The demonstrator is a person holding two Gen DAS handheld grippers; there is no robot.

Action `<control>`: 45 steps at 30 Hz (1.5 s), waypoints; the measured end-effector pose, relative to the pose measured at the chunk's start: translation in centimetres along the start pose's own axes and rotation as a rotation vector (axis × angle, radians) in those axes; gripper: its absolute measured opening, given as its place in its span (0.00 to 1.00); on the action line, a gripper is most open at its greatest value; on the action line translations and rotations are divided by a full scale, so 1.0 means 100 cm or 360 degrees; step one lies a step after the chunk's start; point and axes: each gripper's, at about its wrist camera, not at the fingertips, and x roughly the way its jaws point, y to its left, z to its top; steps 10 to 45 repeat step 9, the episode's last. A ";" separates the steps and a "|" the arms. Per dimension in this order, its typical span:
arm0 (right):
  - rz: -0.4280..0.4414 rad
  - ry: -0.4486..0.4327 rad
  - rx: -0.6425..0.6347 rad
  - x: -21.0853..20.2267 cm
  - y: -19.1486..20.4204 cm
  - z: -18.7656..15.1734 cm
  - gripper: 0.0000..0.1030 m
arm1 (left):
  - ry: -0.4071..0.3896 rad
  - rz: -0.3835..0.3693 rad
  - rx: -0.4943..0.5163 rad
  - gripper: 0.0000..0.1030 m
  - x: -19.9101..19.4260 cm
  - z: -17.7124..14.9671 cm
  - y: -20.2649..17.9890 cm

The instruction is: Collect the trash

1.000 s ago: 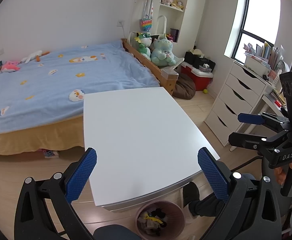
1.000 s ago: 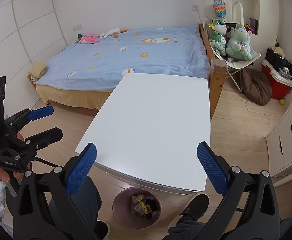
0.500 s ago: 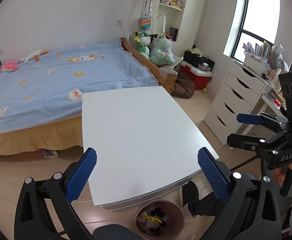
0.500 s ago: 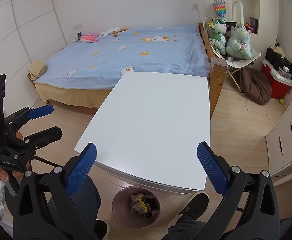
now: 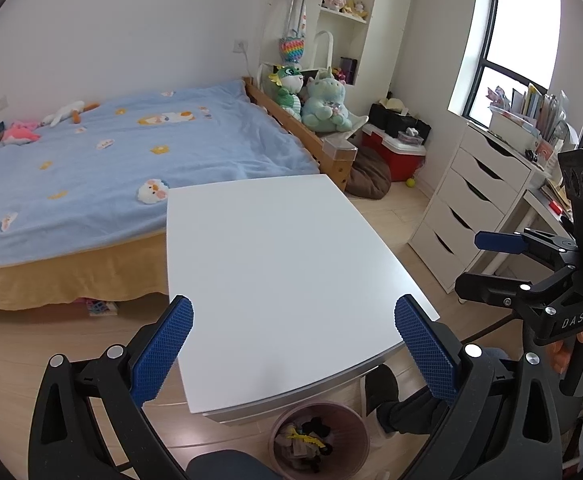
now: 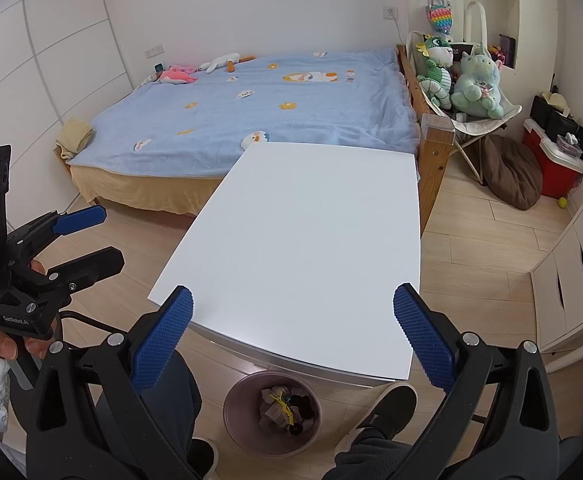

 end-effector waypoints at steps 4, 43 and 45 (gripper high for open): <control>-0.0001 0.0001 -0.0003 0.000 0.000 0.000 0.96 | 0.0026 0.0006 0.0004 0.94 0.004 0.001 -0.001; -0.0001 0.0001 -0.0002 0.000 0.002 0.002 0.96 | 0.0010 0.0011 0.0016 0.94 0.003 0.001 0.000; -0.0001 0.0001 -0.0002 0.000 0.002 0.002 0.96 | 0.0010 0.0011 0.0016 0.94 0.003 0.001 0.000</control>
